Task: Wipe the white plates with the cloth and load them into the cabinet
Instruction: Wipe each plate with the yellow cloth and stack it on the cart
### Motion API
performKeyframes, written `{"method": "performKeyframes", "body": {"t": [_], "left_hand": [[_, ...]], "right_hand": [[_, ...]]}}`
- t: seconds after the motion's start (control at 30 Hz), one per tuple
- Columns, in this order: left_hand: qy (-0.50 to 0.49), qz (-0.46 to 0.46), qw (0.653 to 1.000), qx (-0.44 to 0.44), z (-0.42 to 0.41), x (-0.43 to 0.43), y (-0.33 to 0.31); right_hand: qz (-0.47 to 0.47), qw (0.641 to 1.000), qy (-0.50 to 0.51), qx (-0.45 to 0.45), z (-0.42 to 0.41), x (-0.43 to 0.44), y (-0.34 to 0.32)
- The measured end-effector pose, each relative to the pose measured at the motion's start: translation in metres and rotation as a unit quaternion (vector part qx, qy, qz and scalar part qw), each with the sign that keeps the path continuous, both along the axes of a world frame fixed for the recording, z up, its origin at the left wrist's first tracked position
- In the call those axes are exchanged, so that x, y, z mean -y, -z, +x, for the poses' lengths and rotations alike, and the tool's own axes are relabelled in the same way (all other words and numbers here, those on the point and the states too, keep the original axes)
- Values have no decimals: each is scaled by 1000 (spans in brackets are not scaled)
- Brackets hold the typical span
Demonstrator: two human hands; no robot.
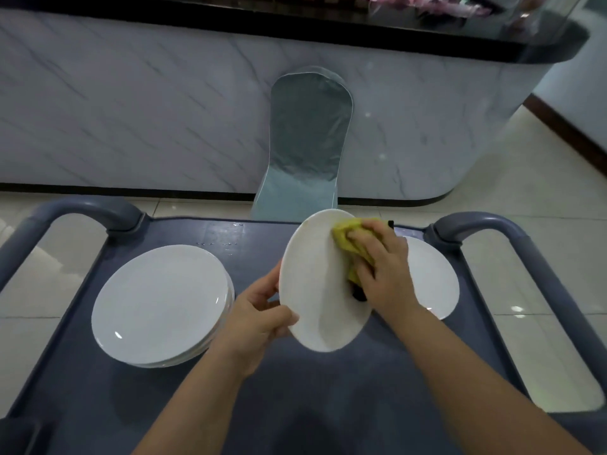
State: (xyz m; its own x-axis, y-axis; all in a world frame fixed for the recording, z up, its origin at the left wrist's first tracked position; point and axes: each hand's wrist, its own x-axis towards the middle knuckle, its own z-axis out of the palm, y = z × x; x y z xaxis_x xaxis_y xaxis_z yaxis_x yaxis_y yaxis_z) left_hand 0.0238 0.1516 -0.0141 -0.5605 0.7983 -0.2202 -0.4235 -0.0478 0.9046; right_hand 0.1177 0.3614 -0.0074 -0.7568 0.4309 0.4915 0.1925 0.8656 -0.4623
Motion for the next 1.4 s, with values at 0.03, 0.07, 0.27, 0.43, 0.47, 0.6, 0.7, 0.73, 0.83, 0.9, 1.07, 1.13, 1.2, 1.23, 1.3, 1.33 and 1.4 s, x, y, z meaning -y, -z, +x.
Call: {"method": "performKeyframes", "body": {"t": [0.03,0.07,0.27,0.43,0.47,0.6,0.7,0.73,0.83,0.9,1.07,1.13,1.2,1.23,1.3,1.33,1.4], "left_hand": [[4,8,1000,-4,1,-4,-2],[2,19,1000,-5,0,-6,-5],[-63,34,997,-15,-24,2,-16],[-150,4,988,-40,-25,-8,-21],[-164,0,986,-30,-25,-11,-22],[-230,-82,963,-112,-18,-26,-16],[-215,-127,906,-343,-6,-33,-20],[-207,-136,882,-399,-5,-34,-22],[-207,-129,846,-474,-7,-31,-26],[-211,-119,824,-512,-11,-23,-28],[-171,-73,747,-638,-8,-12,-43],[-171,-61,727,-663,-8,-13,-48],[-173,-59,713,-676,-11,-12,-52],[-171,-61,723,-666,-14,-11,-52],[-191,-74,780,-591,-18,-5,-50],[-222,-84,814,-531,-19,-1,-48],[-275,-101,854,-431,-20,6,-39]], "right_hand": [[-4,999,4,-32,-15,13,-8],[-8,998,-2,-55,-24,31,-9],[50,991,-124,-27,30,63,39],[-91,993,61,-41,44,9,27],[-112,988,68,-76,41,2,15],[-132,975,11,-178,13,0,-39],[-125,984,-40,-121,-13,21,-60],[-106,989,-59,-81,-18,29,-63],[8,993,-90,78,-17,36,-60],[49,983,-96,152,-6,27,-58],[63,986,-131,78,0,23,-64],[58,983,-169,36,-10,35,-69],[41,986,-162,12,-15,44,-69],[-17,989,-147,8,-12,44,-67],[-201,974,-104,2,2,38,-58],[-277,958,-78,-6,12,34,-51],[-351,936,-31,-9,29,30,-32]]}}
